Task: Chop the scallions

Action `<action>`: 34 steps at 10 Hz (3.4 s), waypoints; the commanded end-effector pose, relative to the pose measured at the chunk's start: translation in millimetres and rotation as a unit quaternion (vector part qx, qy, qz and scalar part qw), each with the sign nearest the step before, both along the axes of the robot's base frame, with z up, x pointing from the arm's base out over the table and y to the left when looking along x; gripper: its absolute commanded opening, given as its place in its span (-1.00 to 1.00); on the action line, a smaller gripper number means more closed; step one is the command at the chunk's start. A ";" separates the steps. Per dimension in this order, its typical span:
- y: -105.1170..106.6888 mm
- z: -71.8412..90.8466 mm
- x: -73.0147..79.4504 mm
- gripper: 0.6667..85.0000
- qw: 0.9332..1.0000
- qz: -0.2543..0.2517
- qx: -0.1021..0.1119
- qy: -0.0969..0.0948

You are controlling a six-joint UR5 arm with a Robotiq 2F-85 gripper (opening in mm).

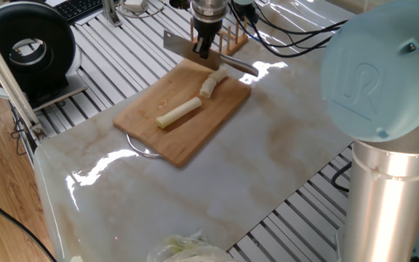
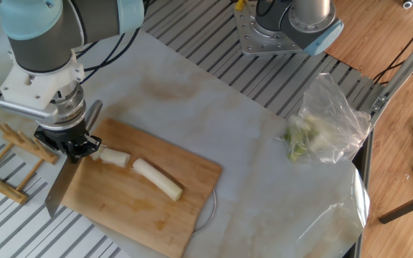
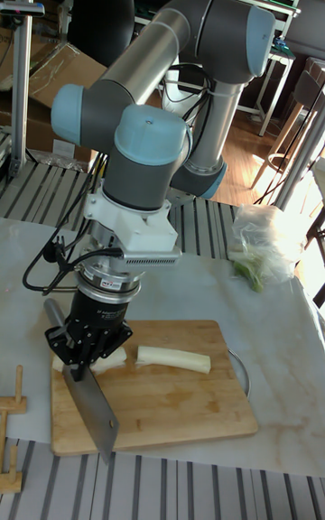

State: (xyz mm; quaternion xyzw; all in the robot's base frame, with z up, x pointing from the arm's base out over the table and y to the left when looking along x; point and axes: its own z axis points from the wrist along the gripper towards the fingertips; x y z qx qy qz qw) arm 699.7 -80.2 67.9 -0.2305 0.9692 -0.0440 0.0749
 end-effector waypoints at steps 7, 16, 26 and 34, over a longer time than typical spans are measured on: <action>27.3 2.3 9.0 -0.98 0.999 -0.008 0.030 -0.007; 10.6 0.7 -5.5 -0.98 1.000 -0.015 0.007 0.016; 3.9 -0.2 -14.7 -0.98 1.000 -0.014 0.007 0.025; -0.7 4.6 -6.9 -0.98 1.000 -0.006 -0.002 0.009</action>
